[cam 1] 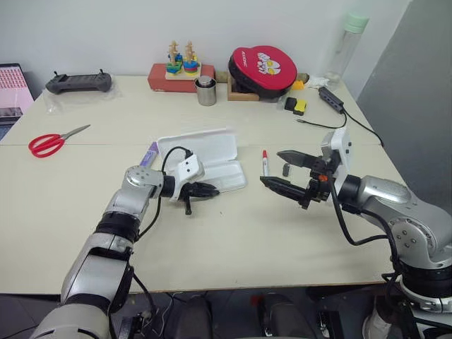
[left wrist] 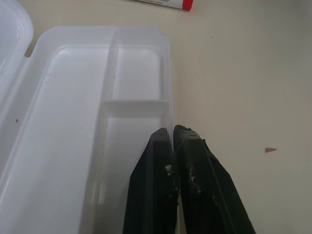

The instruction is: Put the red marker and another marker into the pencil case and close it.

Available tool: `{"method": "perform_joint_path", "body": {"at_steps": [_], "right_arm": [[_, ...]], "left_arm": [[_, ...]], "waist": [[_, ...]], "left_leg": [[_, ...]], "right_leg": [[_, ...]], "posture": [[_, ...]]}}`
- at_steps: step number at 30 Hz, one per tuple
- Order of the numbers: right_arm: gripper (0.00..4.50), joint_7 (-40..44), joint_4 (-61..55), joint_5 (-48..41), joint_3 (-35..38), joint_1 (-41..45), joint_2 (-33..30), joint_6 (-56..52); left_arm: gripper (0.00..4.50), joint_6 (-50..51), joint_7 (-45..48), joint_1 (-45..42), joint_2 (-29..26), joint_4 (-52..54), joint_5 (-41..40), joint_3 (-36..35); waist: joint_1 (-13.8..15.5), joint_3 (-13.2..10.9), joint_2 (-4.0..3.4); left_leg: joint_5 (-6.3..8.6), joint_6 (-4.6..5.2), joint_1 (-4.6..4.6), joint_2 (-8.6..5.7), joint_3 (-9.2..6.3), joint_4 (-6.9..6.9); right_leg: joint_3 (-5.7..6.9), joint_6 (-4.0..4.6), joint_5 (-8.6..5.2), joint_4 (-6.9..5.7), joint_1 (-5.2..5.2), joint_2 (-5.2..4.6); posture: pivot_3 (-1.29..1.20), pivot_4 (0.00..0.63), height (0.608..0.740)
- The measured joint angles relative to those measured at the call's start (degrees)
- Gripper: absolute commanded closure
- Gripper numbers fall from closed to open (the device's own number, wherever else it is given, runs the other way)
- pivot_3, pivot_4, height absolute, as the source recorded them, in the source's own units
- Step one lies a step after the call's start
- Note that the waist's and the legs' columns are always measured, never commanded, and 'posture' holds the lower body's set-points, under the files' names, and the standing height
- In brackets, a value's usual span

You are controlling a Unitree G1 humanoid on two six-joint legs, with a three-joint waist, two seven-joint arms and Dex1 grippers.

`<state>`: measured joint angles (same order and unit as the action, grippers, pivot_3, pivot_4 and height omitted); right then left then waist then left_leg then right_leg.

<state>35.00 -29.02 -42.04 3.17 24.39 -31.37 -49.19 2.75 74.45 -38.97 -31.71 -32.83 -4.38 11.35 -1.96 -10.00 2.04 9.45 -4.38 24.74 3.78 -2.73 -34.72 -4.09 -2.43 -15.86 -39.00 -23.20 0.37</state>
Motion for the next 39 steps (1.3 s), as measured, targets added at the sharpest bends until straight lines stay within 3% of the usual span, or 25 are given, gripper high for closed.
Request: {"method": "perform_joint_path", "body": {"at_steps": [3,7,14,16,18,25,31,34,36,39], "right_arm": [[0.0,0.0,-0.2,-0.7,0.1,-0.4,-0.4,-0.1],[0.0,0.4,-0.6,-1.5,0.0,-0.8,-1.1,-0.2],[0.0,-0.2,-0.1,-0.9,-2.0,-0.7,-1.0,-0.2],[0.0,-2.9,2.8,1.8,-4.0,0.0,0.8,-0.5],[0.0,-4.8,5.5,4.3,-5.9,0.9,1.4,-0.7],[0.0,-14.0,18.6,15.7,-9.7,4.3,7.3,-0.5],[0.0,-18.6,26.3,22.0,-11.4,6.1,13.9,1.7],[0.0,-19.4,29.1,24.4,-12.1,6.2,15.7,2.9],[0.0,-20.5,32.3,26.5,-12.9,7.1,17.6,3.8],[0.54,-22.6,35.7,29.9,-14.3,9.2,19.4,4.1]], "left_arm": [[4.45,2.7,3.4,7.1,-3.4,11.8,-1.7,0.7],[4.45,4.8,5.0,11.4,-6.0,19.6,-2.4,1.3],[4.45,7.1,5.0,12.4,-7.4,23.1,-2.4,1.8],[3.96,7.1,4.8,12.3,-7.4,23.1,-2.3,1.8],[3.78,7.1,4.4,12.3,-7.4,23.1,-1.9,1.9],[2.13,13.1,2.3,13.6,-7.6,30.7,-6.3,-0.4],[0.73,27.5,-5.1,15.0,-6.2,42.9,-18.7,-9.7],[0.11,31.3,-10.5,14.3,-4.6,45.8,-21.2,-12.6],[0.02,33.5,-16.5,13.1,-1.3,46.8,-21.5,-13.2],[0.0,34.3,-23.9,10.6,3.5,46.8,-21.1,-13.1]], "waist": [[0.0,0.0,-0.01],[0.1,0.0,-0.01],[0.1,0.0,-0.02],[0.1,0.0,-0.02],[0.1,0.0,-0.02],[0.1,0.0,-0.03],[0.0,0.0,-0.04],[0.0,0.0,-0.04],[0.2,0.0,-0.03],[0.1,0.0,-0.03]], "left_leg": [[0.01,0.01,-0.01,0.02,0.0,0.03],[0.01,0.01,-0.02,0.02,-0.03,0.0],[0.0,0.02,-0.03,0.03,0.0,-0.14],[0.0,0.02,-0.03,0.02,0.01,-0.14],[0.0,0.02,-0.03,0.02,0.02,-0.14],[0.0,0.03,0.01,0.02,0.02,-0.08],[0.0,0.03,0.02,0.03,0.0,-0.06],[0.0,0.03,0.01,0.02,0.0,-0.1],[0.0,0.02,0.02,0.0,0.0,-0.16],[-0.01,0.02,0.01,0.0,0.0,-0.19]], "right_leg": [[0.0,0.09,-0.01,-0.01,0.0,0.01],[0.03,-0.04,-0.08,-0.02,0.02,0.01],[-0.02,0.14,-0.18,-0.01,0.03,0.0],[-0.03,0.15,-0.18,-0.01,0.02,0.01],[-0.03,0.14,-0.18,-0.01,0.02,0.0],[-0.02,-0.09,-0.04,0.0,-0.02,0.01],[0.0,-0.11,-0.05,-0.02,-0.04,0.02],[-0.01,-0.17,-0.01,-0.01,-0.01,0.02],[-0.02,-0.26,0.05,0.01,0.01,0.01],[-0.05,-0.33,0.11,0.01,0.02,0.01]], "posture": [[0.0,0.15,0.74],[0.0,0.15,0.74],[0.0,0.15,0.74],[0.0,0.15,0.74],[0.0,0.15,0.74],[0.0,0.15,0.74],[0.0,0.15,0.74],[0.0,0.15,0.74],[0.0,0.15,0.74],[0.0,0.15,0.74]]}}
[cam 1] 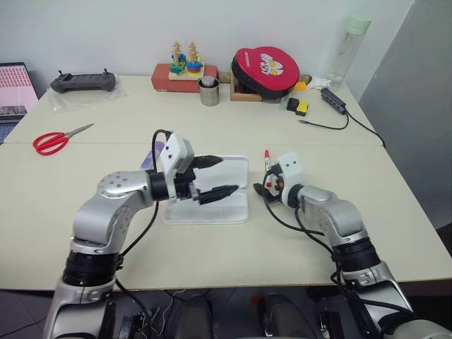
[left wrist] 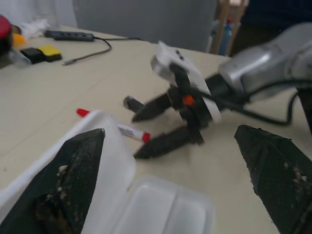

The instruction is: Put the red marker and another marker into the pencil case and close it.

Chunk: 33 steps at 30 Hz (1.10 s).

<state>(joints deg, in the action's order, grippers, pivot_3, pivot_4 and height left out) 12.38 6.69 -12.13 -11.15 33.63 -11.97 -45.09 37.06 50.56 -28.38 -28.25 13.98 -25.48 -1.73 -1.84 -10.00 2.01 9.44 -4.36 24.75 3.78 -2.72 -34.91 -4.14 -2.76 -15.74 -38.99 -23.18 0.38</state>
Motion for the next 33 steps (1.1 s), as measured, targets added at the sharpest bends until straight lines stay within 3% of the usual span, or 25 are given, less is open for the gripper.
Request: {"method": "perform_joint_path", "body": {"at_steps": [3,9,15,22,27,30,33], "right_arm": [[1.36,-1.4,2.5,2.0,0.0,1.8,1.5,0.3],[2.96,-3.6,3.8,3.4,1.2,2.0,3.7,1.6],[4.18,-5.7,4.5,4.3,4.0,2.0,4.4,2.0],[4.17,-5.2,1.2,3.6,9.1,2.1,5.7,7.8],[4.17,9.8,-9.9,-2.9,7.9,6.0,1.9,13.4],[4.17,18.4,-13.5,-8.1,6.9,8.1,-0.1,11.4],[4.17,28.9,-14.1,-11.7,1.4,8.4,-4.5,8.3]], "left_arm": [[0.0,0.2,-4.5,-1.6,2.7,0.0,0.1,0.3],[0.0,0.4,-7.7,-1.8,2.7,0.0,0.4,1.4],[0.0,0.0,-8.8,-3.5,3.2,-0.2,0.3,1.4],[0.0,2.4,-8.5,-2.9,1.8,0.3,-3.9,-1.0],[0.0,2.6,-1.8,8.9,-9.0,5.2,-8.4,-8.6],[0.0,2.1,1.3,14.6,-12.1,5.8,-9.4,-11.5],[0.0,-0.7,3.4,20.7,-15.0,4.8,-8.9,-14.6]], "waist": [[-0.1,0.0,0.01],[0.0,0.0,0.0],[0.1,0.0,0.0],[-0.5,0.0,-0.06],[-2.3,-0.1,-0.17],[-1.8,-0.1,-0.15],[-1.4,-0.1,-0.18]], "left_leg": [[-0.02,0.02,-0.03,0.0,0.0,0.0],[-0.02,0.02,-0.03,-0.01,0.0,0.01],[-0.02,0.02,-0.02,-0.04,0.0,0.01],[-0.02,0.03,0.02,-0.02,0.02,0.1],[-0.01,0.03,-0.05,0.05,0.05,0.39],[-0.01,0.03,-0.06,0.07,-0.07,0.43],[-0.01,0.02,-0.08,0.04,0.0,0.41]], "right_leg": [[-0.01,0.01,0.03,-0.01,0.0,0.01],[-0.02,0.01,0.03,0.0,0.01,0.0],[-0.03,-0.01,0.04,0.02,0.02,-0.01],[-0.04,0.04,0.01,0.04,-0.07,0.0],[-0.03,0.22,-0.09,0.05,-0.11,0.02],[0.12,0.34,-0.16,0.03,-0.09,0.02],[0.08,0.51,-0.27,0.06,-0.08,-0.04]], "posture": [[0.0,0.15,0.74],[0.0,0.15,0.74],[0.0,0.15,0.74],[0.0,0.15,0.74],[0.0,0.15,0.74],[0.0,0.15,0.74],[0.0,0.15,0.74]]}}
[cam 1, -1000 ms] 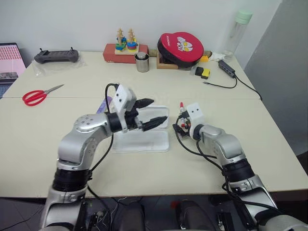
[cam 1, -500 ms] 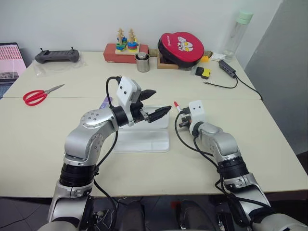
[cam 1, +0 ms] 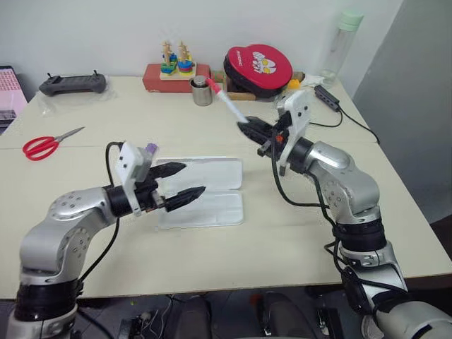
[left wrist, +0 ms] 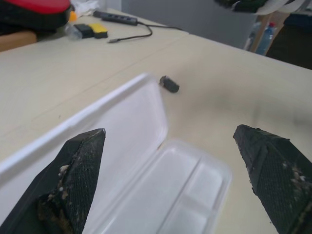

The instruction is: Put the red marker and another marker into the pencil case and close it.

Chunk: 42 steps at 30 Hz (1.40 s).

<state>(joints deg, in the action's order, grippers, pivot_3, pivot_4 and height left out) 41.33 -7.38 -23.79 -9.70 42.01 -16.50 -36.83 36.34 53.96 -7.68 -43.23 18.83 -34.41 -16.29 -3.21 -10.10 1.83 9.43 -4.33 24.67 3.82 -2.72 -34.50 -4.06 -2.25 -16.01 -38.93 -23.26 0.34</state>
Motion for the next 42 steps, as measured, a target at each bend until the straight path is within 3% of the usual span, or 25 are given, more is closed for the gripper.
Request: {"method": "perform_joint_path", "body": {"at_steps": [3,9,16,18,26,31,35,42], "right_arm": [[4.17,7.6,2.6,2.0,-6.7,0.0,-3.3,0.9],[4.17,13.2,19.2,10.9,-15.3,2.2,-2.1,9.8],[4.17,17.3,30.1,16.2,-17.3,4.5,0.7,17.3],[3.46,17.6,31.4,16.9,-17.3,4.9,1.9,18.1],[1.38,18.7,29.3,14.8,-13.0,6.1,3.8,17.0],[0.13,18.7,20.3,7.8,-7.0,5.8,4.7,10.6],[0.05,14.9,12.2,2.3,-1.5,7.1,6.3,5.4],[0.05,7.5,7.0,1.6,1.7,8.6,6.4,2.0]], "left_arm": [[0.0,-1.0,0.3,3.7,-0.4,-1.6,0.6,-3.1],[0.0,-2.1,0.4,7.6,-0.4,-1.4,0.3,-5.7],[0.0,-3.1,-1.1,9.0,0.7,-0.8,-0.5,-6.3],[0.0,-3.2,-2.2,9.0,1.6,-0.8,-0.6,-6.3],[0.0,-4.0,-8.7,4.3,5.3,-5.0,-1.7,-8.0],[0.0,-5.0,-18.1,-6.5,5.8,-14.2,1.5,-9.1],[0.0,-6.3,-23.4,-14.5,5.7,-24.0,6.6,-7.3],[0.0,-7.7,-24.2,-21.5,5.8,-40.5,15.7,2.6]], "waist": [[0.3,0.0,0.05],[0.3,0.0,0.05],[0.2,0.0,0.05],[0.2,0.0,0.05],[0.3,0.0,0.07],[0.9,0.0,0.08],[1.2,0.0,0.09],[1.3,0.0,0.1]], "left_leg": [[0.0,0.0,-0.01,0.01,0.02,-0.03],[0.0,-0.01,-0.08,0.01,0.11,-0.09],[0.01,-0.02,-0.06,0.02,0.1,0.04],[0.01,-0.02,-0.06,0.02,0.08,0.1],[0.0,-0.02,-0.07,0.02,0.05,0.08],[0.0,-0.02,-0.07,0.02,-0.03,0.04],[0.0,-0.03,-0.04,0.01,-0.03,0.05],[0.0,-0.03,-0.02,0.0,-0.03,0.08]], "right_leg": [[0.02,0.17,-0.1,0.03,0.01,-0.02],[-0.04,0.12,-0.07,0.01,0.01,-0.03],[-0.01,-0.09,0.05,-0.01,-0.01,-0.01],[-0.01,-0.08,0.05,-0.01,-0.03,0.0],[0.01,-0.14,0.08,-0.04,-0.02,0.01],[0.02,-0.17,0.1,-0.05,0.02,0.06],[0.04,-0.18,0.11,-0.03,0.0,0.06],[0.06,-0.09,0.16,-0.04,-0.02,0.06]], "posture": [[0.0,0.15,0.74],[0.0,0.15,0.74],[0.0,0.15,0.74],[0.0,0.15,0.74],[0.0,0.15,0.74],[0.0,0.15,0.74],[0.0,0.15,0.74],[0.0,0.15,0.74]]}}
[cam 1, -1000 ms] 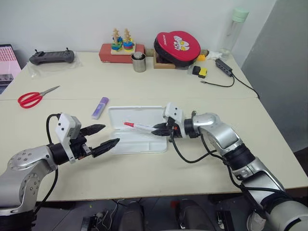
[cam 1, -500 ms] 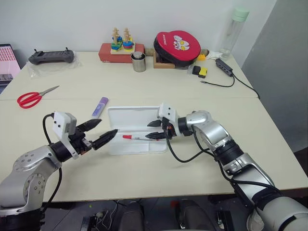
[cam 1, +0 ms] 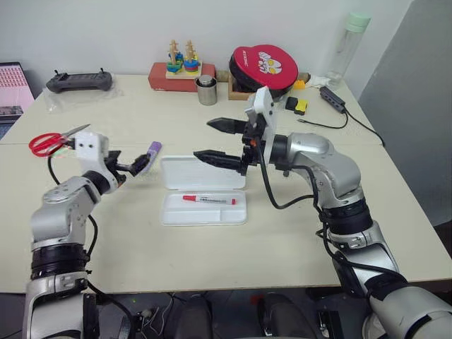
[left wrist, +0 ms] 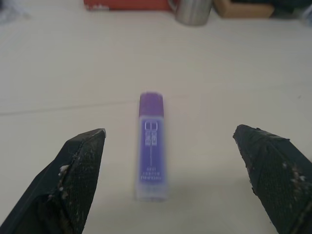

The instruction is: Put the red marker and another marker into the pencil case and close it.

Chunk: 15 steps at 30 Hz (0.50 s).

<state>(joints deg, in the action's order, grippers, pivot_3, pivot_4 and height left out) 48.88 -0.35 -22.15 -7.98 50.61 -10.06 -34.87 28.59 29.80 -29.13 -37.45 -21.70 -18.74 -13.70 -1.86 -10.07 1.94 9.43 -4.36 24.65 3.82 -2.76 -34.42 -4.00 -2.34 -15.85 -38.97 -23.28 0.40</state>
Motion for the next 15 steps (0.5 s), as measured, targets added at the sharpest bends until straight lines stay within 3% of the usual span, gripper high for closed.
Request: {"method": "perform_joint_path", "body": {"at_steps": [9,10,12,15], "right_arm": [[0.05,-3.0,-6.2,-2.0,0.2,-0.1,-1.1,-2.7],[0.0,-3.2,-6.2,-2.0,0.2,-0.1,-1.1,-2.7],[0.0,-3.7,-6.2,-2.2,0.2,-0.1,-1.2,-3.1],[0.0,-3.9,-6.2,-2.6,0.2,-0.1,-1.6,-3.1]], "left_arm": [[0.0,-7.4,0.8,-9.5,2.3,-19.2,6.9,5.3],[0.36,-7.6,0.8,-9.8,2.4,-19.7,7.1,5.4],[0.61,-8.3,0.6,-10.5,2.8,-20.9,7.5,5.4],[1.31,-9.3,0.8,-10.9,3.0,-21.9,7.7,5.4]], "waist": [[0.0,0.0,0.01],[0.1,0.0,0.01],[0.1,0.0,0.01],[0.1,0.0,0.01]], "left_leg": [[0.0,0.0,0.04,0.0,-0.01,0.0],[0.0,0.0,0.04,-0.01,-0.02,0.0],[0.0,0.0,0.04,-0.01,-0.02,-0.01],[0.0,0.0,0.04,-0.01,-0.03,-0.02]], "right_leg": [[0.02,0.02,0.01,0.0,-0.01,0.0],[0.03,0.02,0.01,-0.01,-0.01,0.0],[0.03,0.01,0.01,-0.02,-0.01,0.0],[0.03,0.0,0.01,-0.02,-0.01,0.0]], "posture": [[0.0,0.15,0.74],[0.0,0.15,0.74],[0.0,0.15,0.74],[0.0,0.15,0.74]]}}
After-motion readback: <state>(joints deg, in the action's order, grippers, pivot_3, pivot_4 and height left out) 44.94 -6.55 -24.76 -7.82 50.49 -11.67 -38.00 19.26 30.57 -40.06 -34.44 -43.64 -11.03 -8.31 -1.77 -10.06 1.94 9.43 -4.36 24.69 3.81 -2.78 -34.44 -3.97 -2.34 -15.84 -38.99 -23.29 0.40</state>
